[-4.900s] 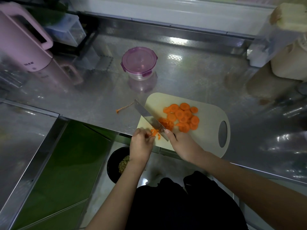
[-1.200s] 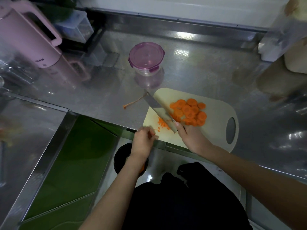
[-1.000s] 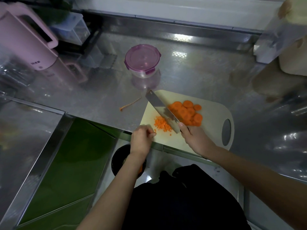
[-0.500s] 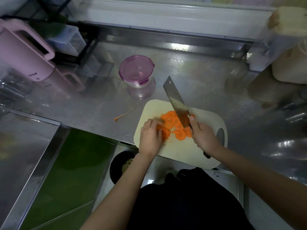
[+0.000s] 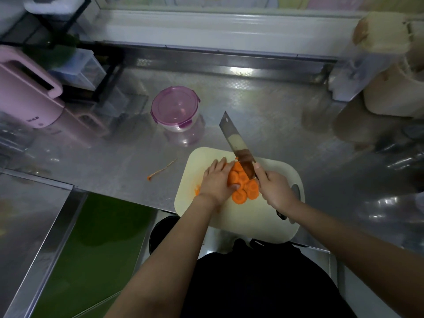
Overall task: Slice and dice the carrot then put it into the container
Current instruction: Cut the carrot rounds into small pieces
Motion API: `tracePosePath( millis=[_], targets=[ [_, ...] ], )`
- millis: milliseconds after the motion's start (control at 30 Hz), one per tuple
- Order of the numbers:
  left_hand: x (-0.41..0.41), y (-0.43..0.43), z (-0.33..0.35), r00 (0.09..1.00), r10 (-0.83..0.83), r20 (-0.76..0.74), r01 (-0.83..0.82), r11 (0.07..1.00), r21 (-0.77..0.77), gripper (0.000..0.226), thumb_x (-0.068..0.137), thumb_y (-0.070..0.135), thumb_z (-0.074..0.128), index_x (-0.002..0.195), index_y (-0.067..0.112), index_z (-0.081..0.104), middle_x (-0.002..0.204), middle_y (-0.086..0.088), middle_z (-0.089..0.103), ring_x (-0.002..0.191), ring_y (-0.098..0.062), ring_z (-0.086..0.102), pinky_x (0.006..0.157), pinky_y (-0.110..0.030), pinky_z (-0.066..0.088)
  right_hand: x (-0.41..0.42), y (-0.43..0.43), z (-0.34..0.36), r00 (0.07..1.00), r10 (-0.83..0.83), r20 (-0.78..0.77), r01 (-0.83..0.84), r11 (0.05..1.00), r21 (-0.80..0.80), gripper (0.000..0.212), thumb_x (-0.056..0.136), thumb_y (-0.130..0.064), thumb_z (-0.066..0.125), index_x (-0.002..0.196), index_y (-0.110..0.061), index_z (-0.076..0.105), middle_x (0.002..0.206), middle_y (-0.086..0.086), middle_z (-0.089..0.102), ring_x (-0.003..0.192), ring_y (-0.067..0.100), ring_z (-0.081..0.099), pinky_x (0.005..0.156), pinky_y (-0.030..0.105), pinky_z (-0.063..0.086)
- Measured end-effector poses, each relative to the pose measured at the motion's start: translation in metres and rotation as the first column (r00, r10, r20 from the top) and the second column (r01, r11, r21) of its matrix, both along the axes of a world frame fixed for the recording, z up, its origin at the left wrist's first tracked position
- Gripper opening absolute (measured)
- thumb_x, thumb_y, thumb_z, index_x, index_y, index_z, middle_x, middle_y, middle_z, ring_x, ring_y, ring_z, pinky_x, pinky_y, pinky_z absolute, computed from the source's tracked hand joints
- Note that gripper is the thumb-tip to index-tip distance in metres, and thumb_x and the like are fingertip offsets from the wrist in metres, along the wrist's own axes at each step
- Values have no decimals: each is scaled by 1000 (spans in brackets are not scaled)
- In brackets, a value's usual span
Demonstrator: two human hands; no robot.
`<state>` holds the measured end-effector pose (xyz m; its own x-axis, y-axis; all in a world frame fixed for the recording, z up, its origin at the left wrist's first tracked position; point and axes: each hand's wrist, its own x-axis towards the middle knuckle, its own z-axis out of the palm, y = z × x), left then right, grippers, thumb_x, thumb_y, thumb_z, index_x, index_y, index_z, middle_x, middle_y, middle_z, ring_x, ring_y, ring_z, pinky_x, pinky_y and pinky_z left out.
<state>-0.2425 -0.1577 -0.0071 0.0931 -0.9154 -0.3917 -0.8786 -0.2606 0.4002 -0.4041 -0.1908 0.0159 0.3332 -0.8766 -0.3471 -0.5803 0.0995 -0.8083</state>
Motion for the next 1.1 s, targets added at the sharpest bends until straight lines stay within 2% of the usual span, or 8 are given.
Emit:
tracePosePath(
  millis=[167, 300, 400, 533, 667, 767, 900, 1100],
  targets=[
    [-6, -4, -2, 999, 35, 40, -31, 994, -102, 59, 88, 26, 60, 142, 21, 36, 147, -5, 29, 132, -25, 25, 107, -33, 22, -3, -1, -5, 1000, -7, -22, 7, 1000, -3, 60, 98, -49, 31, 52, -12, 41, 50, 5, 45, 48, 15, 43, 56, 31, 35],
    [-8, -7, -2, 994, 97, -43, -102, 987, -122, 51, 85, 15, 63, 134, 19, 46, 131, -8, 40, 119, -26, 34, 102, -27, 26, -7, 0, -8, 1000, 16, -10, -17, 1000, -20, 60, 99, -47, 31, 51, -12, 38, 50, 5, 44, 48, 17, 43, 57, 33, 37],
    [-5, -9, 3, 969, 230, -94, -238, 967, -86, 45, 78, 15, 71, 120, 18, 57, 122, -10, 45, 117, -28, 38, 99, -28, 30, -7, -1, -8, 999, 37, -6, -37, 999, -12, 60, 99, -48, 30, 51, -13, 37, 50, 5, 43, 48, 16, 42, 57, 32, 35],
    [-1, -13, 7, 954, 292, -69, -293, 956, -8, 47, 70, 14, 78, 114, 12, 61, 122, -14, 51, 116, -28, 46, 97, -30, 37, -5, -2, -8, 999, 41, 12, -41, 999, -11, 61, 98, -49, 31, 49, -15, 39, 50, 5, 46, 50, 16, 45, 60, 32, 37],
    [-3, -9, 10, 964, 241, -108, -244, 970, -11, 29, 71, 9, 76, 97, 8, 63, 113, -14, 52, 106, -27, 52, 82, -23, 37, -8, 0, -6, 999, 42, 20, -41, 999, -19, 60, 99, -48, 31, 49, -15, 39, 51, 5, 45, 50, 17, 45, 60, 32, 37],
    [-9, -6, 14, 968, 205, -147, -210, 978, -16, 27, 70, 11, 76, 92, 10, 61, 106, -10, 56, 100, -25, 54, 74, -21, 36, -10, 1, -5, 999, 29, 17, -29, 999, -17, 60, 99, -47, 32, 49, -14, 41, 52, 5, 46, 51, 18, 46, 62, 33, 39],
    [-17, -2, 14, 967, 222, -129, -224, 975, -3, 34, 69, 24, 78, 94, 20, 56, 104, -4, 61, 97, -21, 56, 81, -31, 46, -16, 3, -8, 1000, 1, 30, -1, 1000, 8, 59, 99, -47, 33, 50, -14, 42, 51, 4, 46, 50, 16, 44, 58, 31, 36],
    [-25, 4, 8, 959, 257, -122, -262, 965, -28, 21, 77, 20, 69, 96, 17, 61, 105, -8, 63, 100, -27, 58, 82, -32, 45, -22, 6, -11, 1000, -15, 5, 15, 1000, 12, 59, 98, -49, 33, 49, -16, 43, 50, -1, 45, 49, 13, 43, 53, 27, 32]
  ],
)
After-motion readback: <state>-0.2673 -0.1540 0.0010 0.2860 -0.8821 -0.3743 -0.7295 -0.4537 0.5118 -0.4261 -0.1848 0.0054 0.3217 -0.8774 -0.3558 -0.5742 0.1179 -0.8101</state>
